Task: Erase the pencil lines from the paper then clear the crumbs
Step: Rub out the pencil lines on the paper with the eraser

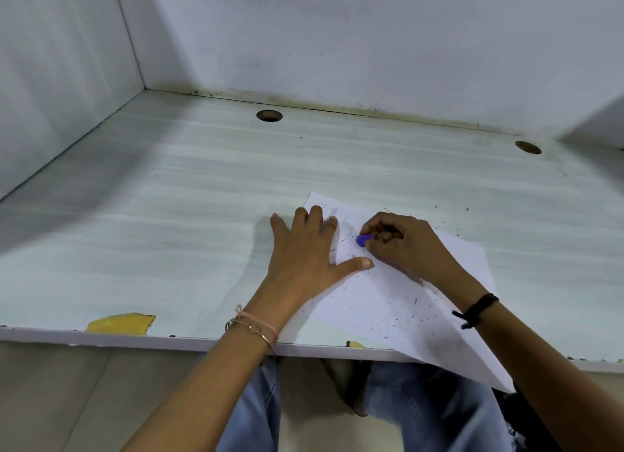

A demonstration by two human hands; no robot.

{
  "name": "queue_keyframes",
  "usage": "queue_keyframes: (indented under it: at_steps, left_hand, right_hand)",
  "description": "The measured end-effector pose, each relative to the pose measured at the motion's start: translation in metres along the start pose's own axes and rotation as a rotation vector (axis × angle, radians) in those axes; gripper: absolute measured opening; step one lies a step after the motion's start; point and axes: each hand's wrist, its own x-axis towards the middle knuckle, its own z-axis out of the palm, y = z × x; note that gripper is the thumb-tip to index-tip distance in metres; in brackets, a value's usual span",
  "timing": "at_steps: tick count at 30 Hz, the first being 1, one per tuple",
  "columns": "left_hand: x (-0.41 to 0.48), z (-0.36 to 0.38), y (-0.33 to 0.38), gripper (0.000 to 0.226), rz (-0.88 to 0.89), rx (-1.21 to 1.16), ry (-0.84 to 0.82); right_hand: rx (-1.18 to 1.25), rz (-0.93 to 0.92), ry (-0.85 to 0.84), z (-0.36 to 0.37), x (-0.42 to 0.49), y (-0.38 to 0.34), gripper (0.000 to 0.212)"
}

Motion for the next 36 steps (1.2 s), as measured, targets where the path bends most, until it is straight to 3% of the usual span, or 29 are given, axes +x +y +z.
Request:
queue_keyframes:
  at_steps: [5,9,11,14,19,24,28,33,36]
  left_hand:
    - [0.008,0.012,-0.002,0.104,0.042,-0.152,-0.049]
    - [0.01,0.017,-0.005,0.103,0.048,-0.13,-0.13]
    - [0.01,0.017,-0.005,0.101,0.053,-0.119,-0.146]
    - [0.01,0.016,-0.004,0.099,0.048,-0.096,-0.143]
    - [0.012,0.017,-0.004,0.103,0.051,-0.09,-0.161]
    - [0.012,0.018,-0.005,0.102,0.049,-0.086,-0.163]
    - [0.013,0.019,-0.005,0.102,0.062,-0.09,-0.155]
    - [0.012,0.016,-0.005,0.1,0.049,-0.098,-0.172]
    - [0.013,0.018,-0.005,0.1,0.062,-0.114,-0.159]
  right_hand:
    - [-0.032,-0.011,-0.018,0.0,0.007,-0.003,0.012]
    - [-0.05,-0.049,-0.12,0.005,0.011,-0.012,0.007]
    - [-0.115,-0.061,-0.089,0.001,0.024,-0.011,0.006]
    - [-0.158,-0.012,-0.014,-0.005,0.042,-0.01,0.006]
    - [-0.185,-0.107,-0.211,0.001,0.029,-0.02,0.005]
    - [-0.239,-0.051,-0.098,-0.009,0.056,-0.017,0.005]
    - [-0.311,-0.138,-0.26,0.002,0.041,-0.029,0.006]
    - [-0.307,-0.031,-0.11,-0.014,0.062,-0.018,0.003]
    - [-0.353,-0.133,-0.214,-0.002,0.048,-0.028,0.005]
